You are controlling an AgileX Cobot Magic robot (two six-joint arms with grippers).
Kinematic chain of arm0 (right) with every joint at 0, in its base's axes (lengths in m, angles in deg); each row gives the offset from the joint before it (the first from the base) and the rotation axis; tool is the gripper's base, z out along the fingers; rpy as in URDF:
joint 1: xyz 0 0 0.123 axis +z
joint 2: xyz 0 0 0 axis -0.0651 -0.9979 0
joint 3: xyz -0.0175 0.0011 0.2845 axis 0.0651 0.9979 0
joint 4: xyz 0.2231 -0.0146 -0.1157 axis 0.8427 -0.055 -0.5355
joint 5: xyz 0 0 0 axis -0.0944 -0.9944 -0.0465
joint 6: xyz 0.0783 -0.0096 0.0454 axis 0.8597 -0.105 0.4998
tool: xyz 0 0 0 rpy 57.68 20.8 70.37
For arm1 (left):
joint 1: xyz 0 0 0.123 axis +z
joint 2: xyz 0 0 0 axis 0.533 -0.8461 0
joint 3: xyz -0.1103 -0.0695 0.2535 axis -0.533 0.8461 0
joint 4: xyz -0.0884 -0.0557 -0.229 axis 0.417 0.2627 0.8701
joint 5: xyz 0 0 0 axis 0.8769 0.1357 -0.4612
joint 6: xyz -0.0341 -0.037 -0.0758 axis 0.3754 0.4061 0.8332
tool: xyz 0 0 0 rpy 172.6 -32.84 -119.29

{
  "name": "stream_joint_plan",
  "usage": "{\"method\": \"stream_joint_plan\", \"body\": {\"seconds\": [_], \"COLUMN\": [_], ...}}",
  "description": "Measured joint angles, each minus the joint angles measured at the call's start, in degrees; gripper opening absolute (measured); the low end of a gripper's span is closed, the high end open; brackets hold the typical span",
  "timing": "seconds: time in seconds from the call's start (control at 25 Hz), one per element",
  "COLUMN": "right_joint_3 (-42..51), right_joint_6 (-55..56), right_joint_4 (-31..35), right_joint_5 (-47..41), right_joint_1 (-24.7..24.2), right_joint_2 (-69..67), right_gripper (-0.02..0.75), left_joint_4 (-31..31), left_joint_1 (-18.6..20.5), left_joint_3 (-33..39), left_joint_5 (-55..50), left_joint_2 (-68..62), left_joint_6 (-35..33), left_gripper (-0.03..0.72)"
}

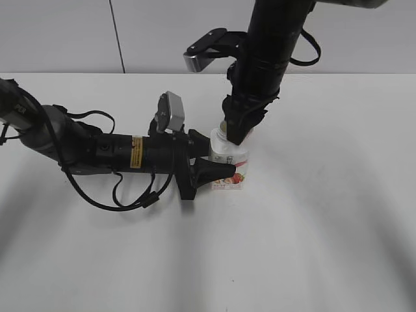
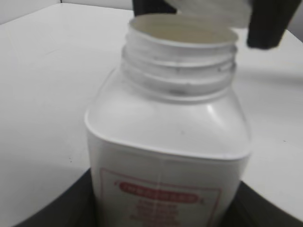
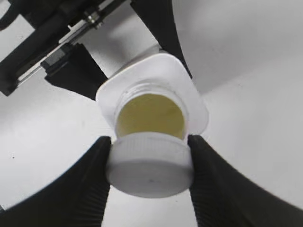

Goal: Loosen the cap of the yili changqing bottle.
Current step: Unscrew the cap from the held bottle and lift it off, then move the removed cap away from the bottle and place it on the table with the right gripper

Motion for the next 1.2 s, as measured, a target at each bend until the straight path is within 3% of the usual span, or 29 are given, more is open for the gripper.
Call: {"method": "stream_joint_plan", "body": {"seconds": [0.44, 0.76, 1.0, 1.2], "right_joint_3": [-0.3, -4.1, -3.8, 1.6], "right_joint_6": [0.7, 13.7, 23.7, 30.1], "right_joint_4": [-3.4, -5.7, -5.6, -5.4], "right_joint_5": [-0.8, -0.8, -0.8, 1.2], "right_joint_1": [0.0, -0.9, -8.1, -15.7], "right_joint_2": [1.5, 2.0, 3.1, 5.3], "right_gripper": [0.387, 0.386, 0.387, 0.387], "left_joint_4": [0.0, 0.0, 0.0, 0.0], "left_joint_1": [0.0, 0.0, 0.0, 0.0], "left_joint_3": [0.0, 0.0, 0.0, 0.0], "left_joint_5": [-0.1, -0.1, -0.1, -0.1], "left_joint_2": [0.0, 0.0, 0.0, 0.0], "left_joint_6": [0.1, 0.1, 0.1, 0.1], "left_gripper": [0.373, 0.373, 0.373, 0.373]}}
